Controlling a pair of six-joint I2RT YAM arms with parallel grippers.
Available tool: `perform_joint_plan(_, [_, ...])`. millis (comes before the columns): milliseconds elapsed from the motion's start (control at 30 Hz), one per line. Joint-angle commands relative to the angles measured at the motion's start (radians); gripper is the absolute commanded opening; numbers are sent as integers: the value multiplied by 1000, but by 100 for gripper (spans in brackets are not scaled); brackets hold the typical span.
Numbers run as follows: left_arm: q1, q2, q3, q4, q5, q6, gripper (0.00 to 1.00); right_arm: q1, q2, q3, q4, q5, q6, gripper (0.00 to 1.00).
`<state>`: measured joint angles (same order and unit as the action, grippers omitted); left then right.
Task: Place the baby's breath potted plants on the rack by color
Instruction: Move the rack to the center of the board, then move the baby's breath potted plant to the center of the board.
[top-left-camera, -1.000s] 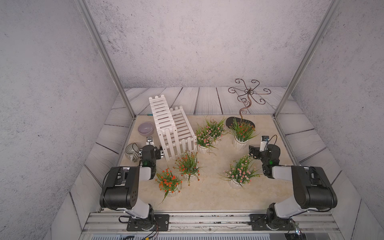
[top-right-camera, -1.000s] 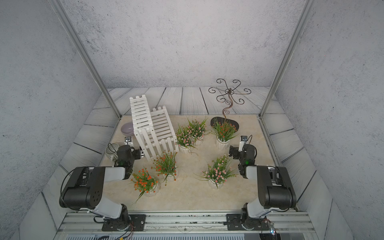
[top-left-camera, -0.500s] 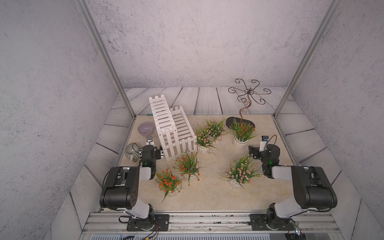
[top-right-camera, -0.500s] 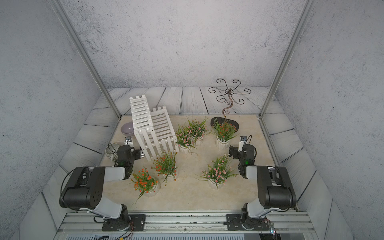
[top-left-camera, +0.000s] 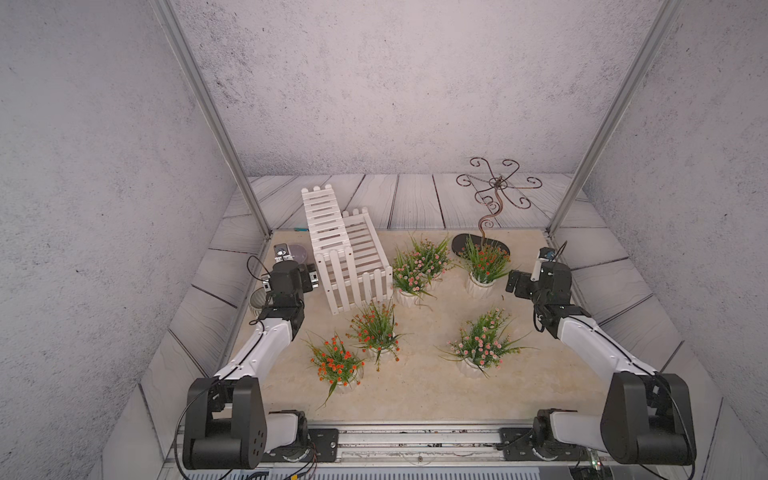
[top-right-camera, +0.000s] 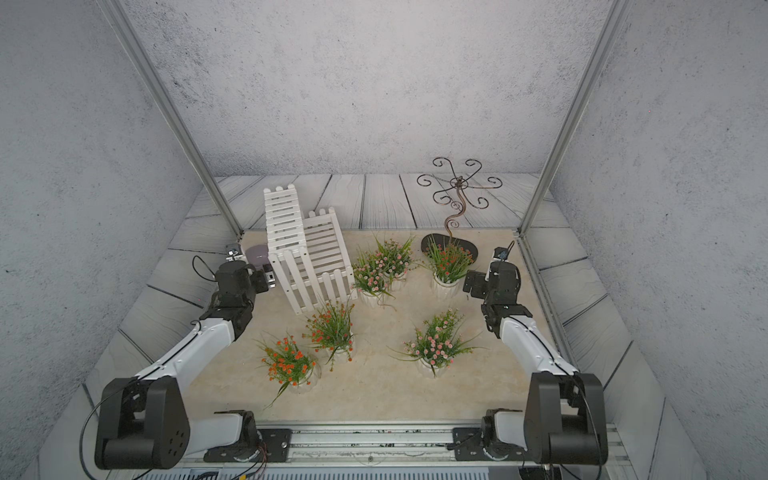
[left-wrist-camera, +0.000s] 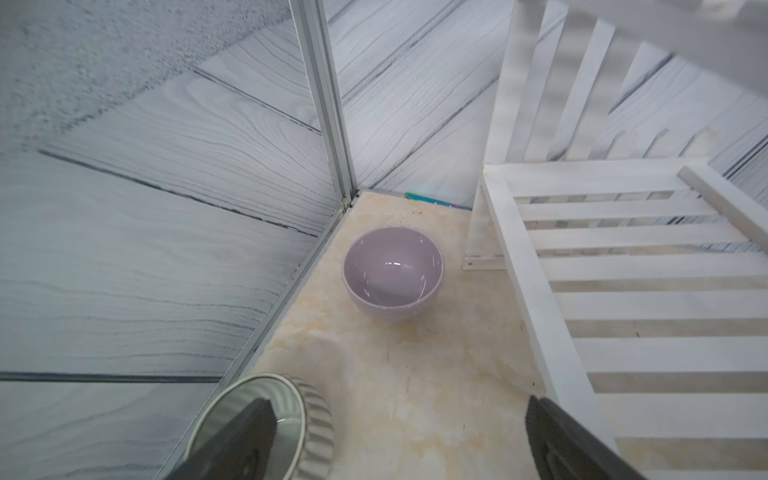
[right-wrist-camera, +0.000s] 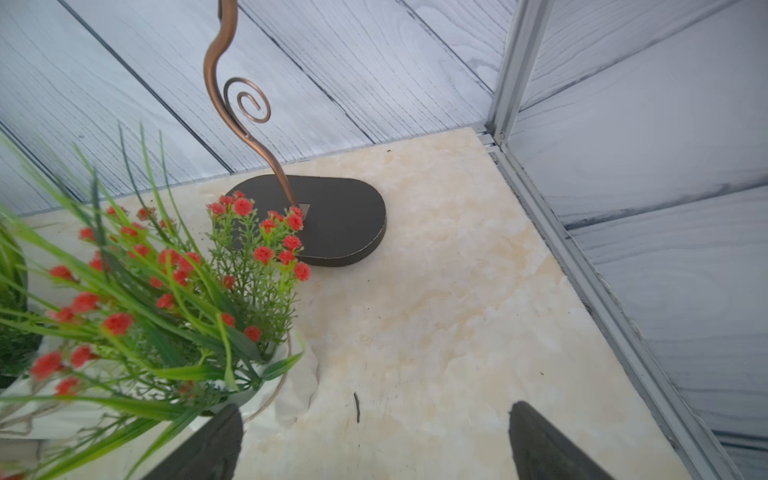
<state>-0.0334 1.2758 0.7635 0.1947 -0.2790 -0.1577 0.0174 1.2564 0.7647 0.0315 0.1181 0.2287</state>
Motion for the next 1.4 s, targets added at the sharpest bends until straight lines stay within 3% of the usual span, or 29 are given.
perform_joint_plan(0, [-5, -25, 32, -153, -34, -59, 97, 35, -109, 21, -191, 30, 75, 99])
perform_joint_plan(300, [-6, 37, 61, -197, 25, -83, 95, 99, -141, 33, -226, 26, 73, 99])
perform_joint_plan(567, [-4, 27, 114, -279, -2, -106, 94, 400, -153, 92, -199, 56, -8, 99])
perform_joint_plan(733, [-1, 19, 170, -412, -79, -176, 94, 475, -30, 250, -189, -97, -7, 99])
perform_joint_plan(933, [45, -42, 177, -513, -66, -280, 94, 514, 174, 452, -171, -256, -19, 99])
perform_joint_plan(1067, [97, -86, 176, -543, -4, -334, 94, 536, 326, 613, -186, -274, -46, 99])
perform_joint_plan(1367, [103, -121, 245, -585, 103, -344, 93, 534, 602, 919, -240, -263, -104, 99])
